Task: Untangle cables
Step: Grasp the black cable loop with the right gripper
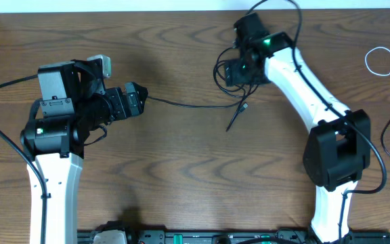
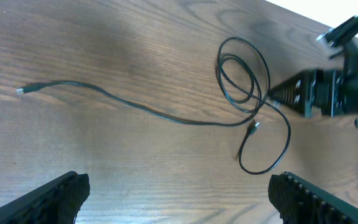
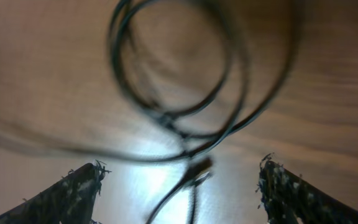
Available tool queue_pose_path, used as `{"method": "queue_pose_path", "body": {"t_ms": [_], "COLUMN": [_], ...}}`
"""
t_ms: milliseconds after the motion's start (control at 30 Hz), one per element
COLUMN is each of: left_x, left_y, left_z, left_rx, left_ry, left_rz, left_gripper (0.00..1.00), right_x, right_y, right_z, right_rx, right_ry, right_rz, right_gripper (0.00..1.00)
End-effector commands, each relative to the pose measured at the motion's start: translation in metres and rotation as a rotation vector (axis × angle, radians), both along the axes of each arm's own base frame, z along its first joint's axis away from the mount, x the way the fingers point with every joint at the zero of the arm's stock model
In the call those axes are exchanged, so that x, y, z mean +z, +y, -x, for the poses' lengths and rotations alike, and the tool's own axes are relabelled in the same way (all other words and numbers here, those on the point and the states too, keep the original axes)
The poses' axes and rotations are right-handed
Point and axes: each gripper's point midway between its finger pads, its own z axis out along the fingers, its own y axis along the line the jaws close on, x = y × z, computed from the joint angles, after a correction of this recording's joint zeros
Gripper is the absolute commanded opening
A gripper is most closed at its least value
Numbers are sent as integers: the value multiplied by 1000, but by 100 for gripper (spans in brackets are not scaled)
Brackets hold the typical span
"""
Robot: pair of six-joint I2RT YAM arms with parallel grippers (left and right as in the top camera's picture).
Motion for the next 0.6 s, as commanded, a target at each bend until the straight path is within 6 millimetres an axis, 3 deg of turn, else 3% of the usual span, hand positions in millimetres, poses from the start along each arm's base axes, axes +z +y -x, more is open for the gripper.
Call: {"method": "queue_pose_path", "body": {"t_ms": [0,100,333,567], "left_x": [6,6,6,6], "left_y": [2,2,2,2], "left_z": [-2,-2,-2,-2], "left_rx": [10,10,10,10], "left_ry": [-10,-10,-10,-10], "left_rz": [-2,-3,-3,-2], "left_gripper": [98,97,98,98], "right_x": [-15,-32,-84,-108], "right_y": [-15,-12,-16,-24], "right_z": [-18,-23,-11,-3], "right_rx": [-128,-125,-147,-216], "right_ry": [-12,-1,120,175], "right_rz": [9,2,46,89], "right_gripper": [77,76,80,79]}}
